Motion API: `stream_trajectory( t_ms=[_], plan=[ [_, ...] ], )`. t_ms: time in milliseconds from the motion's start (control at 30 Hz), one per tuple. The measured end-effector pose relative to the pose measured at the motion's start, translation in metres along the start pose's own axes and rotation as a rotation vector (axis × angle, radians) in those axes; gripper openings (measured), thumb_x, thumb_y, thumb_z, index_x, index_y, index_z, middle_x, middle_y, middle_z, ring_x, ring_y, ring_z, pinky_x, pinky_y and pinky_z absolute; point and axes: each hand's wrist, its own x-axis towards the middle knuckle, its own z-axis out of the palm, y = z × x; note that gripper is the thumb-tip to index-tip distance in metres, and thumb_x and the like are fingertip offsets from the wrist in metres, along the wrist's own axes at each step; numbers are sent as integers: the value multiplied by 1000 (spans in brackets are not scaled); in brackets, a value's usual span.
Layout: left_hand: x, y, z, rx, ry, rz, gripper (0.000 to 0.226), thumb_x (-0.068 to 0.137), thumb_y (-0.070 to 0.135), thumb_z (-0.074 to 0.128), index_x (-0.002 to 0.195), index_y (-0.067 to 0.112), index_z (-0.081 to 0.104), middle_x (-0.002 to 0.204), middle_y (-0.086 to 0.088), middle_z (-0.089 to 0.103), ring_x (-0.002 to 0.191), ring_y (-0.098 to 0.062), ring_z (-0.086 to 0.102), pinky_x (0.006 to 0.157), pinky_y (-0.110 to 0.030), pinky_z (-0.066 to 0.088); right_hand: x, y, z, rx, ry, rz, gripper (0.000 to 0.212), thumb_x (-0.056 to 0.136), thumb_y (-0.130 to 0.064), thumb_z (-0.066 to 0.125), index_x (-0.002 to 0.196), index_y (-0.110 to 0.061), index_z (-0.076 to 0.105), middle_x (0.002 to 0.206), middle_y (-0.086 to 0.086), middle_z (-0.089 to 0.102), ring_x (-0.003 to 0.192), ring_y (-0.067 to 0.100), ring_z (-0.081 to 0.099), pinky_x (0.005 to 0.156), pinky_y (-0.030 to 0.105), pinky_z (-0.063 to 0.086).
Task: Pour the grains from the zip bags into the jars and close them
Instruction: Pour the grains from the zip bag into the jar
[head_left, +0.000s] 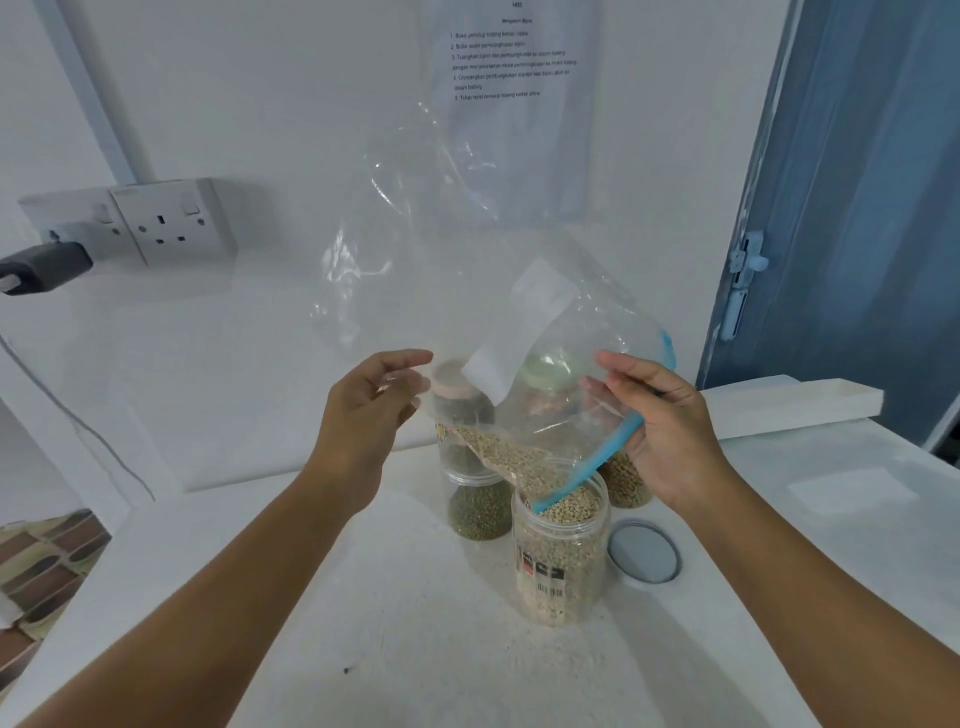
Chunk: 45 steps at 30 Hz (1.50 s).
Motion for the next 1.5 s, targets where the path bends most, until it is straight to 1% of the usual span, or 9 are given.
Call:
stream_trajectory(
  t_ms=[267, 433, 600, 733, 933, 1133, 1333, 1400, 1500],
  plan=[
    [-8, 24, 6, -64, -41, 87, 23, 106, 7, 57, 116, 15, 76, 114, -30, 65, 104, -26, 76, 97, -41, 60, -7, 4, 1, 26, 6, -5, 23, 82, 0, 67, 92, -13, 84, 117, 6, 77, 98, 27, 77, 81, 28, 61],
    [-7, 25, 5, -106, -64, 98, 27, 108, 6, 52, 121, 16, 74, 93, -7, 56, 108, -29, 74, 96, -41, 61, -7, 4, -4, 37, 26, -16, 24, 87, 3, 66, 99, -10, 82, 121, 9, 76, 102, 29, 76, 83, 29, 61],
    [-11, 26, 10, -150, -68, 101, 26, 108, 5, 50, 118, 12, 73, 104, -5, 64, 111, -30, 73, 98, -43, 60, -11, 10, -9, -14, 39, 10, 40, 83, -1, 71, 122, -8, 72, 124, 1, 76, 115, 30, 72, 95, 37, 61],
    [-11, 29, 15, -164, -76, 104, 26, 108, 6, 50, 111, 14, 75, 107, -3, 66, 111, -31, 73, 100, -45, 59, -17, 12, -10, -91, 0, 18, 45, 79, 0, 73, 121, -16, 74, 127, -7, 74, 123, 24, 68, 101, 41, 57],
    [-12, 23, 17, -138, -121, 93, 30, 106, 8, 55, 115, 27, 77, 92, 3, 63, 120, -32, 67, 111, -47, 51, -20, 12, -12, -199, 40, -7, 38, 78, -6, 74, 114, -19, 79, 118, 5, 77, 117, 31, 70, 110, 48, 51],
    [-17, 6, 22, -164, -198, -68, 41, 102, 6, 61, 126, 36, 75, 117, -2, 74, 119, -24, 70, 113, -48, 47, -22, 12, -12, -256, 46, -2, 33, 93, 7, 65, 112, -16, 78, 111, 3, 79, 102, 24, 75, 108, 45, 53],
    [-8, 10, 20, -179, -120, 40, 34, 104, 1, 56, 114, 22, 80, 114, -5, 76, 100, -20, 71, 101, -35, 53, -20, 12, -10, -210, 62, 14, 27, 86, -4, 73, 103, -24, 83, 117, 2, 77, 113, 27, 72, 102, 42, 57],
    [-9, 10, 21, -194, -117, 30, 31, 103, 4, 59, 112, 23, 81, 114, -3, 76, 106, -21, 71, 107, -38, 52, -19, 14, -10, -199, 57, 33, 30, 83, -8, 78, 108, -23, 82, 120, 0, 76, 114, 26, 72, 101, 43, 58],
    [-11, 1, 21, -209, -137, -40, 28, 101, 10, 64, 118, 26, 80, 119, -2, 73, 125, -29, 65, 113, -50, 48, -18, 16, -11, -220, 63, 24, 34, 86, 2, 76, 113, -19, 80, 112, 1, 76, 106, 25, 74, 98, 42, 60]
  ],
)
